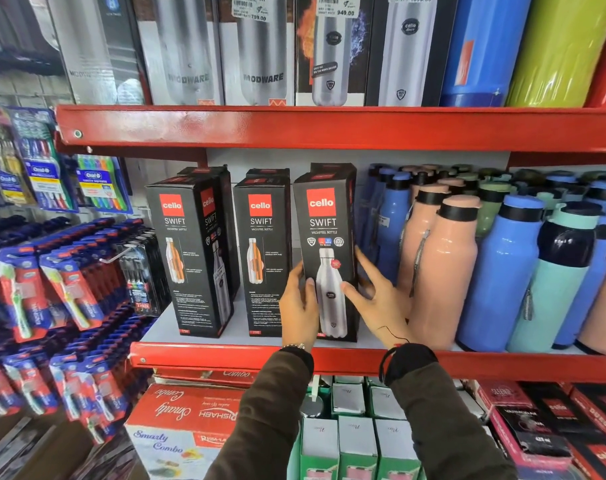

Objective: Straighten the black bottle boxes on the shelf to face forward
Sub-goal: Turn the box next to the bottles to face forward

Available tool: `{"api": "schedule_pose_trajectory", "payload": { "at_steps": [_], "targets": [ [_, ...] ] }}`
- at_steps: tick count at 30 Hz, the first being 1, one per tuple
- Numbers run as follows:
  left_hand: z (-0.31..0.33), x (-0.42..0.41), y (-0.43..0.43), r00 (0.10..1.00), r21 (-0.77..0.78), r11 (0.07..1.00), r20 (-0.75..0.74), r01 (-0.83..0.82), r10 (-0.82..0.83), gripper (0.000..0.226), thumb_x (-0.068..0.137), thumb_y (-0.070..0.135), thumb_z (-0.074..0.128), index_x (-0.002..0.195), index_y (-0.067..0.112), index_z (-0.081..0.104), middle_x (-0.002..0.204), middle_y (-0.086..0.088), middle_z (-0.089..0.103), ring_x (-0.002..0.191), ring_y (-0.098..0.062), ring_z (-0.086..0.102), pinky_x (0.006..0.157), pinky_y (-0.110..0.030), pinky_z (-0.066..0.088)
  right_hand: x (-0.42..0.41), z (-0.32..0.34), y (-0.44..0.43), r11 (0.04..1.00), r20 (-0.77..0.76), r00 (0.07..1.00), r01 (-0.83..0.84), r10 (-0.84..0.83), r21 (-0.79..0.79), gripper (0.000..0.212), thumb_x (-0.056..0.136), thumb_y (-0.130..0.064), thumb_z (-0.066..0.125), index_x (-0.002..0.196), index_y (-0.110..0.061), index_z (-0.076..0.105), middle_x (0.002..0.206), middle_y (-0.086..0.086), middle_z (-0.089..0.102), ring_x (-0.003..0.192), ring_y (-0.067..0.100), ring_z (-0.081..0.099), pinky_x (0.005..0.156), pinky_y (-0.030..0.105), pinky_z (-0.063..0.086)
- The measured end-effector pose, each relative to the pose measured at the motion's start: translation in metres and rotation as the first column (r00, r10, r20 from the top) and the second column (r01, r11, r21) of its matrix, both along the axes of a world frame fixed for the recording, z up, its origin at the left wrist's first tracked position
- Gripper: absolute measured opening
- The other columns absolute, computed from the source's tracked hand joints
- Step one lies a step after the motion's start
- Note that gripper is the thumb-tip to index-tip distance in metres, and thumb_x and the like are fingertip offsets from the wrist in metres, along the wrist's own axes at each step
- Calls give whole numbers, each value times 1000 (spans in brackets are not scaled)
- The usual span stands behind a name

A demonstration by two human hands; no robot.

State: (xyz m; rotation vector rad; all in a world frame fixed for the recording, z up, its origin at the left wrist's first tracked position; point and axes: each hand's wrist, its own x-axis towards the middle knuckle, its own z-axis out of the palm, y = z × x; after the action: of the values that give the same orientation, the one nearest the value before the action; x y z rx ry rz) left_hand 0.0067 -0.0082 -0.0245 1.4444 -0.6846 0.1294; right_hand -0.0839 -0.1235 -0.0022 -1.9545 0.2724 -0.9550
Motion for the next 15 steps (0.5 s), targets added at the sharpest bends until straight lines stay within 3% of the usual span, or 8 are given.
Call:
{"api": "schedule_pose_trajectory", "payload": {
  "at_steps": [4, 8, 11, 15],
  "targets": [
    [0, 0, -1, 1000, 2, 1000, 18, 5, -5, 41, 104, 11, 46, 145, 13, 45, 135, 6, 57, 125, -4, 54, 96, 4, 36, 3, -7, -1, 1000, -13, 1000, 24, -24, -18, 68, 94, -11, 62, 152, -27, 32, 147, -17, 44, 128, -20, 39, 111, 26, 40],
    [-1, 1, -3, 999, 40, 999, 35, 14, -15, 40, 104, 9, 44, 144, 13, 45, 131, 10, 56, 120, -2, 54, 92, 6, 34, 7, -14, -3, 998, -41, 998, 49, -51, -31, 67, 94, -16, 61, 152, -31, 30, 150, -10, 46, 136, 3, 45, 113, 32, 40],
    [-3, 3, -7, 998, 58, 998, 65, -13, 9, 40, 103, 10, 45, 143, 17, 46, 135, 6, 59, 123, -5, 56, 96, 5, 35, 8, -14, -4, 998, -58, 997, 56, -57, -19, 67, 95, -15, 60, 152, -32, 28, 147, -14, 45, 135, 5, 46, 113, 33, 40],
    [-3, 5, -9, 996, 79, 996, 81, -33, 27, 40, 102, 10, 47, 142, 16, 47, 139, 1, 59, 121, -3, 55, 94, 6, 34, 8, -14, -8, 998, -66, 996, 59, -60, -19, 66, 96, -14, 58, 152, -33, 28, 141, -17, 45, 115, -27, 43, 111, 29, 40]
  ]
}}
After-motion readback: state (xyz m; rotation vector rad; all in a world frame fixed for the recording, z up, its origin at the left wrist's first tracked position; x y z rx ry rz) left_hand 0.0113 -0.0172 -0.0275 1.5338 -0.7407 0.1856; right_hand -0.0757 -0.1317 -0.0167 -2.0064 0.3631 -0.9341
